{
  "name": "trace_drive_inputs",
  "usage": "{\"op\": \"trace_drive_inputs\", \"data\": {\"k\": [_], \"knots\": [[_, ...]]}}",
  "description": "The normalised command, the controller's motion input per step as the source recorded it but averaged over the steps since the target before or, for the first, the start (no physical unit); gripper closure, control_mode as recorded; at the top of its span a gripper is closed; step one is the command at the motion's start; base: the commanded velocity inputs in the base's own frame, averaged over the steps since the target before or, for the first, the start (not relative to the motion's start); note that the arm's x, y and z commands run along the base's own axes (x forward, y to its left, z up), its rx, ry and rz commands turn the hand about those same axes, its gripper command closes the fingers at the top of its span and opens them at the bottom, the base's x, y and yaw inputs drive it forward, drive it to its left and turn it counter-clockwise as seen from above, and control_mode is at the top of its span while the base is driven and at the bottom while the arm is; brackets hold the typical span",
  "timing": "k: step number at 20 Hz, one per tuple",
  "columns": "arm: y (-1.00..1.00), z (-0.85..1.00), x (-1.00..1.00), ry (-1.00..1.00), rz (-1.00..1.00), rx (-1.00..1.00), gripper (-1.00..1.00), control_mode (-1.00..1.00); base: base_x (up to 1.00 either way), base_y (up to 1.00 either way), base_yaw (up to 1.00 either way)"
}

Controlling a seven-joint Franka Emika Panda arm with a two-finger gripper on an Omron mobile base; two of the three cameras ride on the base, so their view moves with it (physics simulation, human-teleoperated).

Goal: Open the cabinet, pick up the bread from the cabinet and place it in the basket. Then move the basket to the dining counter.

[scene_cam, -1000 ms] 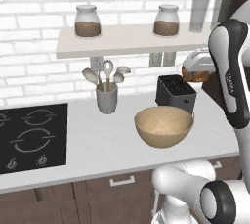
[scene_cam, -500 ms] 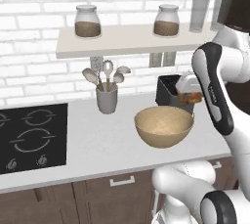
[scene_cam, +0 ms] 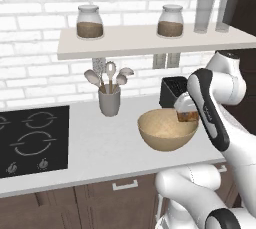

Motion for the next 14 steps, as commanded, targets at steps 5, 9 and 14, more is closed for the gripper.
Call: {"op": "trace_drive_inputs", "data": {"k": [5,9,14], "knots": [[0.00,-0.40,0.41,0.05,0.00,0.00,1.00,-1.00,0.00,0.00,0.00],[0.00,-0.38,0.49,0.11,0.00,0.00,1.00,-1.00,0.00,0.00,0.00],[0.00,-0.45,0.47,0.01,0.01,0.00,1.00,-1.00,0.00,0.00,0.00]]}}
